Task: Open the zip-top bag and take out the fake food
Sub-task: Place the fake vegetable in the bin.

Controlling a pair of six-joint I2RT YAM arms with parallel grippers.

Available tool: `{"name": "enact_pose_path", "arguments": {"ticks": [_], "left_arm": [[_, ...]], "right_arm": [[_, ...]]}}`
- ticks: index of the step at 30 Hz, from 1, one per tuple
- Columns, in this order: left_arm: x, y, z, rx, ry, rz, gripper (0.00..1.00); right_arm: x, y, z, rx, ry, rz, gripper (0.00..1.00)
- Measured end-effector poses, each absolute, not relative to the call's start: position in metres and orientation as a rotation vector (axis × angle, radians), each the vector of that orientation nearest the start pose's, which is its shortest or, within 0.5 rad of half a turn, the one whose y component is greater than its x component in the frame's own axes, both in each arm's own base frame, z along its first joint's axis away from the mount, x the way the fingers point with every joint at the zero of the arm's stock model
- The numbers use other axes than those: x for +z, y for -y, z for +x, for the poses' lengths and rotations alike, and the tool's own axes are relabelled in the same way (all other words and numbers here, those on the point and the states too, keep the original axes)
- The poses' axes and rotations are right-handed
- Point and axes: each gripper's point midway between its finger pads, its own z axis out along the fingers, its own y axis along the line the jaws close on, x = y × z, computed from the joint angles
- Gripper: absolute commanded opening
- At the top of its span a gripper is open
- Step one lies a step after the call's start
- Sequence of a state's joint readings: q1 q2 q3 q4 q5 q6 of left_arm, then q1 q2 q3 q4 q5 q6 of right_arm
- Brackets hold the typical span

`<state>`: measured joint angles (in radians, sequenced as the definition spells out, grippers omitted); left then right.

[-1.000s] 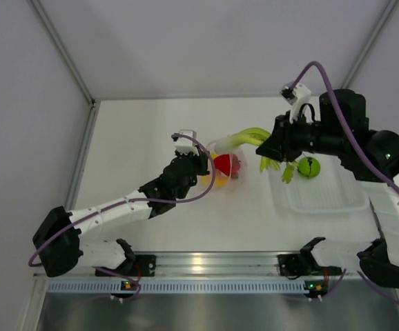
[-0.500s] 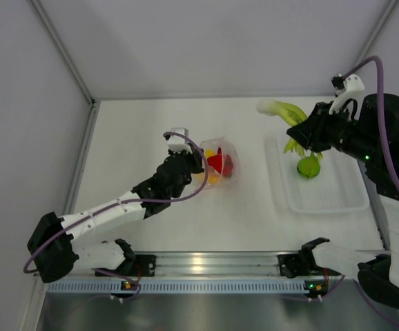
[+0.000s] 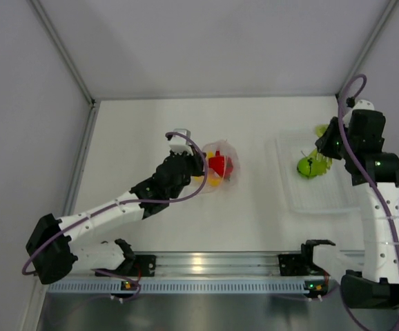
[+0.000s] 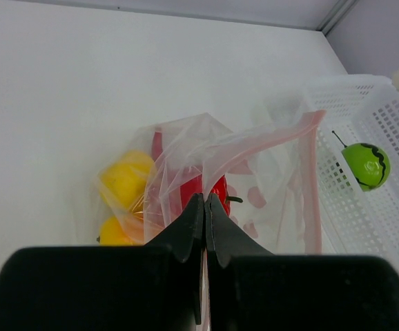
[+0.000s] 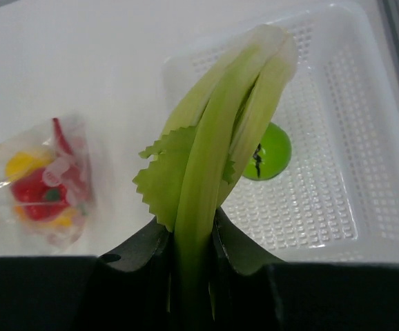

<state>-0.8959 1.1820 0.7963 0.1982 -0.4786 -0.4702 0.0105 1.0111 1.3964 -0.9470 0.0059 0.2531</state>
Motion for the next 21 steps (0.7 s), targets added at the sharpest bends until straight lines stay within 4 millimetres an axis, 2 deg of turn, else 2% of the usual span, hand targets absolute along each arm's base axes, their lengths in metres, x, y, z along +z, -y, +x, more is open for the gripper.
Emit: {"name": "enact_pose_path", "arguments": {"ticks": [4,8,13,17,18,20,21], "left_arm": [[0.238,0.274,0.295,-0.605,-1.787,0.046,0.0],[0.235,0.28,0.293,-0.624,-1.808,0.072,0.0],[0.234,0.285,0.291,-0.644,-1.82,0.095,0.0],[0.232,0.287,0.289,-0.653,-1.833,0.112,0.0],[0.231,0.288,0.289,-0.655,-1.836,0.116,0.0],[0.23,0.288,0.288,-0.656,-1.838,0.119,0.0],[0.23,0.288,0.288,-0.658,-1.84,0.121,0.0]], "right_arm": [[0.278,0.016,0.284,0.077,-2.175,0.36,0.0],[0.247,0.031,0.294,0.089,-2.225,0.433,0.01],[0.227,0.038,0.306,0.221,-2.256,0.49,0.04],[0.212,0.044,0.309,0.22,-2.304,0.521,0.05],[0.207,0.047,0.309,0.212,-2.321,0.533,0.08],[0.198,0.053,0.309,0.202,-2.347,0.566,0.29],[0.195,0.058,0.307,0.199,-2.355,0.594,0.34]]}}
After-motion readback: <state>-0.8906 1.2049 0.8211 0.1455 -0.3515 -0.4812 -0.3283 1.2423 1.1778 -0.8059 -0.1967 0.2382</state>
